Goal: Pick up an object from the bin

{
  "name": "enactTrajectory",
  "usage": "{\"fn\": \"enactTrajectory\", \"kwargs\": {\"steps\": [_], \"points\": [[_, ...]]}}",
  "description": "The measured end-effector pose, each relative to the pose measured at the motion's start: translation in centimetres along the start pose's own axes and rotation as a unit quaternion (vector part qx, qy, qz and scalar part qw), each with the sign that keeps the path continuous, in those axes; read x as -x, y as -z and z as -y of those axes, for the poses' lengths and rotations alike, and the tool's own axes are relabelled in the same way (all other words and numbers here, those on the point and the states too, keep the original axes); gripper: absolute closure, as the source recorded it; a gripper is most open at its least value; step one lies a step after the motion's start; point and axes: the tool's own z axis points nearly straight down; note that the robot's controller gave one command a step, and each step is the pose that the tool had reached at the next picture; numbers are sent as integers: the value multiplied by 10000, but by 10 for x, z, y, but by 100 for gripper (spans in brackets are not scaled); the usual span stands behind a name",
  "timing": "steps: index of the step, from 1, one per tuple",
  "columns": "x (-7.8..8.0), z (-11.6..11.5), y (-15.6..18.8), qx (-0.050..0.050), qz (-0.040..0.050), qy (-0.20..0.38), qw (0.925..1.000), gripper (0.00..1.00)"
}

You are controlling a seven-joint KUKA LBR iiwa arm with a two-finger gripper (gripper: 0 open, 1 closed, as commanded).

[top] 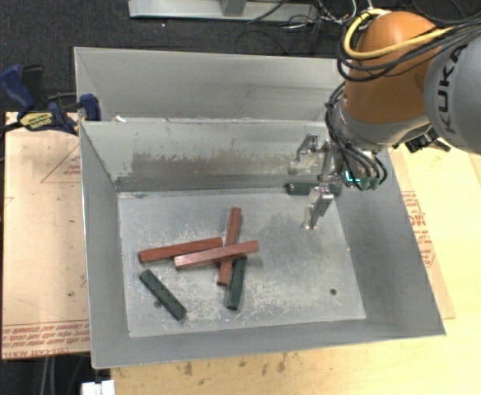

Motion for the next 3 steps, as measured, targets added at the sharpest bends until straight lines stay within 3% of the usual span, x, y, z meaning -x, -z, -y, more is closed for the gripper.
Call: {"fn": "enactTrajectory", "kwargs": {"steps": [1, 2, 3], "points": [[1, 0, 4, -1, 39, 1, 10000, 0], [9, -44, -35, -11, 73, 260, 9996, 0], [-7, -40, -104, 12, 53, 399, 9992, 0]]}}
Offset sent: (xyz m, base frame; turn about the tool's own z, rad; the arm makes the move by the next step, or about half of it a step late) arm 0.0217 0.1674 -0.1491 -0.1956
